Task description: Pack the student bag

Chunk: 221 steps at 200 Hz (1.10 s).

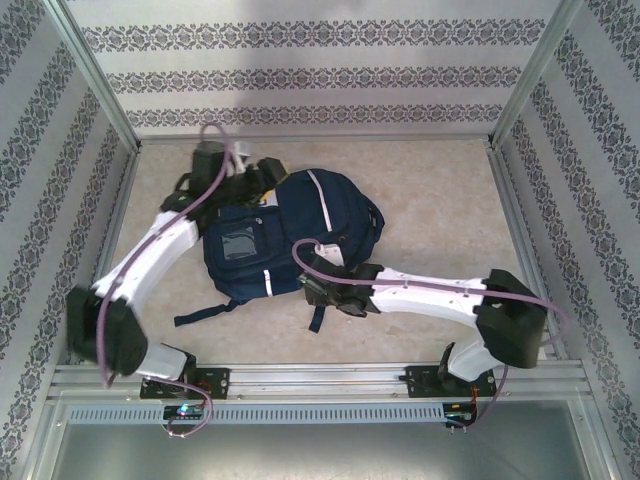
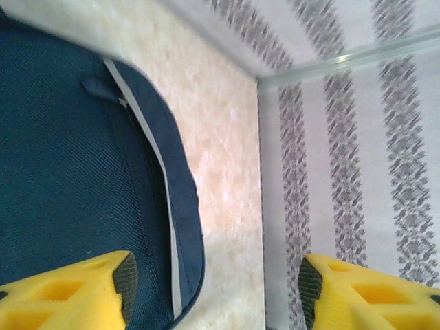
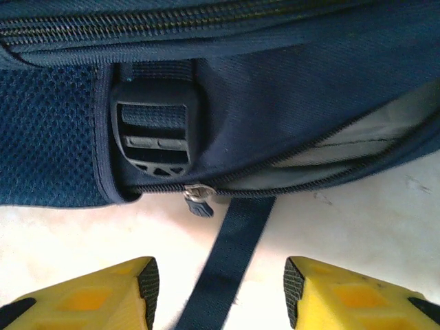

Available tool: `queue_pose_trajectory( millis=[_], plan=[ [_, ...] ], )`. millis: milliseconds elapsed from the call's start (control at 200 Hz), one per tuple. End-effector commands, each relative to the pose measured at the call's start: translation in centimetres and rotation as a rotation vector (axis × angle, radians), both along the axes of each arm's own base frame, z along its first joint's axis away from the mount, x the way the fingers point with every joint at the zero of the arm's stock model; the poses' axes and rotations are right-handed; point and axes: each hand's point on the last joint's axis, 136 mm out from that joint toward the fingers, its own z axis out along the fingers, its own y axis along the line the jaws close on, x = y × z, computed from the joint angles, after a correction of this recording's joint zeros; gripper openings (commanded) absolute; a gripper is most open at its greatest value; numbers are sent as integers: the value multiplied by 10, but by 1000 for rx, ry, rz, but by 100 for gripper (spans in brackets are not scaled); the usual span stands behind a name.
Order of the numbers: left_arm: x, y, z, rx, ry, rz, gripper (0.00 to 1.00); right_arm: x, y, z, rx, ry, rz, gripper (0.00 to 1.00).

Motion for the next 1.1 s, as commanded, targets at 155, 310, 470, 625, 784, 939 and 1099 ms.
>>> queue_pose_trajectory(
  millis=[155,310,470,625,784,939,1099],
  plan=[
    [-53,48,-32,106,76,53,68,17,11,-19,-53,2,-75,50],
    [-65,57,-43,134,87,68,67,25,-11,-19,-111,-46,-136,41],
    [-70,71,-60,169,112,110,66,31,-48,-21,-142,-51,-209,32],
    [-74,87,-66,205,117,164,66,26,-83,-11,-138,-79,-243,25],
    [-78,88,-64,193,120,179,66,18,-48,11,-18,-96,-43,26],
    [-89,89,-75,175,164,189,68,9,-8,11,-24,-62,51,44],
    [-106,92,-90,192,197,189,70,6,20,-3,-71,-34,79,64]
  ],
)
